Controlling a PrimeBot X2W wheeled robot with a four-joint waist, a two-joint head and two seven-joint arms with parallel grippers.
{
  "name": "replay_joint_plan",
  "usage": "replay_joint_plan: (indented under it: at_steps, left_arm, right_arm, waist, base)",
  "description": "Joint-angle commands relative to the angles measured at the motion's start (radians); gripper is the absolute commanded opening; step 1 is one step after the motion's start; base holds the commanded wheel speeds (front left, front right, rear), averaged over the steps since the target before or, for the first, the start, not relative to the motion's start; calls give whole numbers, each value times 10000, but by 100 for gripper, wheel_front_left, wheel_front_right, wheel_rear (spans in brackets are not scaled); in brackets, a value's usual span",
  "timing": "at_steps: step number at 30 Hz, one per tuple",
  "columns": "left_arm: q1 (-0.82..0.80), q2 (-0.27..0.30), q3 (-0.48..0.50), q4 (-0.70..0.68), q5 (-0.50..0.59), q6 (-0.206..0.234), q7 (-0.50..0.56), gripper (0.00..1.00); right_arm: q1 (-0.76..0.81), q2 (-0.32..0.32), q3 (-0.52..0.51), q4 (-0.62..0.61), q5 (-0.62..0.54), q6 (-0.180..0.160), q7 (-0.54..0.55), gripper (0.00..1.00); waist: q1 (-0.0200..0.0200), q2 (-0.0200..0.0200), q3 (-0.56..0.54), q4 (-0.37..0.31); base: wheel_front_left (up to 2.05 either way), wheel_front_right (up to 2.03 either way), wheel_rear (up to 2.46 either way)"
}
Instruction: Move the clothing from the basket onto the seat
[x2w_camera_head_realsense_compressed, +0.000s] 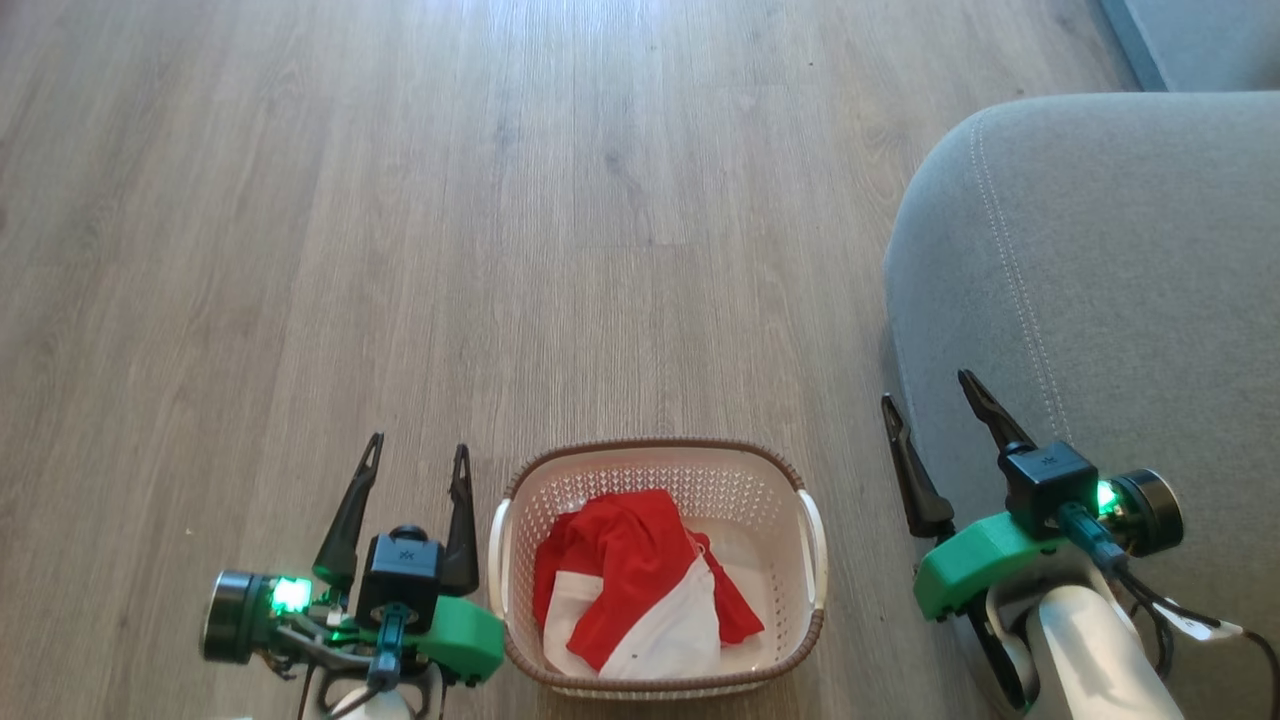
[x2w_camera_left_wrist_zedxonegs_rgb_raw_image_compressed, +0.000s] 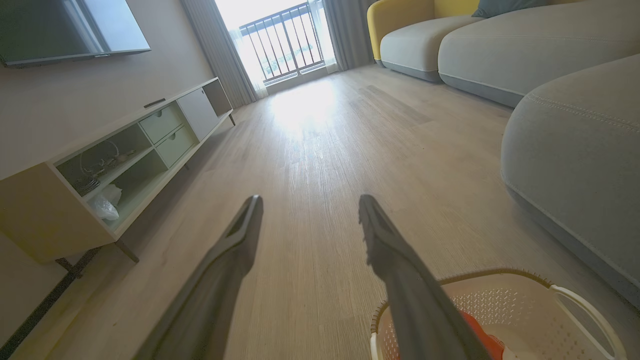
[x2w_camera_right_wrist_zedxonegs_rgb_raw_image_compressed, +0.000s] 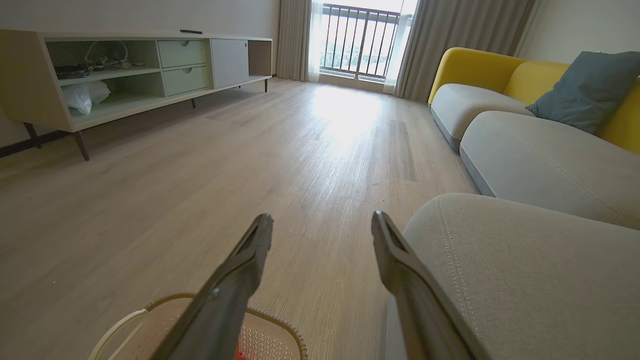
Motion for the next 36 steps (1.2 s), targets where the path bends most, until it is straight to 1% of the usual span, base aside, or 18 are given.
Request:
replay_joint_plan:
  at_steps: [1,5,8,17,25,26,31,36]
  left_arm:
    - [-576,71,335,-308,56,-57,-128,100]
    - [-631,21,280,-239,27,-213,-128,100]
    - [-795,-20,257,-201,27,-343,-128,100]
    - [-1801,-79,200,223,46,-1010,-128,100]
    - [-3004,-37,-275,1604,161,-1889,-128,100]
    - [-3004,-37,-275,1604,161,-1889,-128,100]
    - [-3735,1,-686,2639,234,-2496,-128,100]
    - [-4535,27,-950,3776,257,-2961,-128,100]
  right_arm:
    - [-480,20,216,-316,69,0,-105,100]
    - [-470,20,146,-283,121,0,-105,100]
    - [-564,20,92,-348,172,0,-105,100]
    - [-1134,20,-90,-752,204,0,-105,100]
    - [-1520,20,-137,-984,272,0,-105,100]
    - [-1520,20,-137,-984,272,0,-105,100]
    - [-1720,20,-191,-1148,363,0,-105,100]
    - [-1884,20,-191,-1360,422,0,-105,100]
  waist:
    - [0,0,64,-39]
    - [0,0,349,-154]
    - [0,0,805,-276]
    - [0,0,2958,-740]
    - [0,0,4796,-1202]
    - [0,0,4796,-1202]
    - [0,0,5717,-1487]
    - [0,0,6580,-1760]
  base:
    - [0,0,0]
    - [0,0,0]
    - [0,0,0]
    - [0,0,0]
    - [0,0,0]
    - [0,0,0]
    - [0,0,0]
    - [0,0,0]
